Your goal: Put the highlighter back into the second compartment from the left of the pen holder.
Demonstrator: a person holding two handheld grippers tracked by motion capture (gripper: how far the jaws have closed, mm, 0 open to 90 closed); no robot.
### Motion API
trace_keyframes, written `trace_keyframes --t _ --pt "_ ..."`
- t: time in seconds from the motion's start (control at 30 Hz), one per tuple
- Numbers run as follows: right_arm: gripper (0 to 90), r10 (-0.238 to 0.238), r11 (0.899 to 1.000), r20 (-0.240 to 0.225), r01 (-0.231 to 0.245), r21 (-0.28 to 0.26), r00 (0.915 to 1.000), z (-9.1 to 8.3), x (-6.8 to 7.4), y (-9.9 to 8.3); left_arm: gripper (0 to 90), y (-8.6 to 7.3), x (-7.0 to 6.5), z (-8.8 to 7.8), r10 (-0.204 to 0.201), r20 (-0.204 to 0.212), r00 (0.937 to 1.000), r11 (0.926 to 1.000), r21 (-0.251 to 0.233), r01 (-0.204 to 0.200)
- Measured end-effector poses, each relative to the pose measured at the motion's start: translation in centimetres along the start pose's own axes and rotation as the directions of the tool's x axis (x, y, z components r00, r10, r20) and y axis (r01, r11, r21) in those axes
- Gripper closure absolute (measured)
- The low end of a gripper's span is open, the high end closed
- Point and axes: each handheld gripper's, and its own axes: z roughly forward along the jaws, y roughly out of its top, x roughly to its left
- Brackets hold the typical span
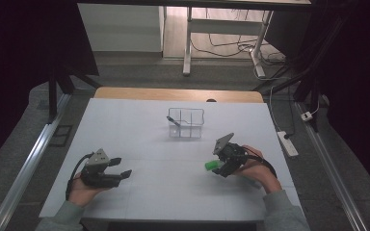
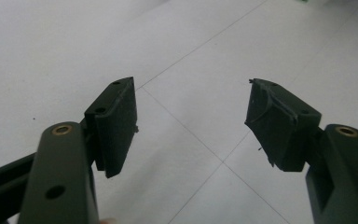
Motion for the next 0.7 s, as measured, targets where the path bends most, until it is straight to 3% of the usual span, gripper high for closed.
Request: trace_keyframes --t 0.13,0.4,0.7 --pt "31.3 -0.028 1.0 -0.029 0.028 0.014 0.9992 0.3 -0.3 0.4 33.1 0.0 0.0 0.0 0.0 -0.001 1.0 1.0 0.0 0.0" --pt "32.8 -0.032 0.998 -0.051 0.035 0.053 0.9982 1.1 -0.6 0.9 33.1 0.0 0.1 0.0 -0.004 0.001 1.0 1.0 0.002 0.004" --pt "40.1 -0.076 0.992 -0.07 0.083 0.099 0.9946 1.9 -1.0 1.3 33.1 -0.1 0.1 0.1 0.0 0.004 1.0 1.0 0.006 0.0"
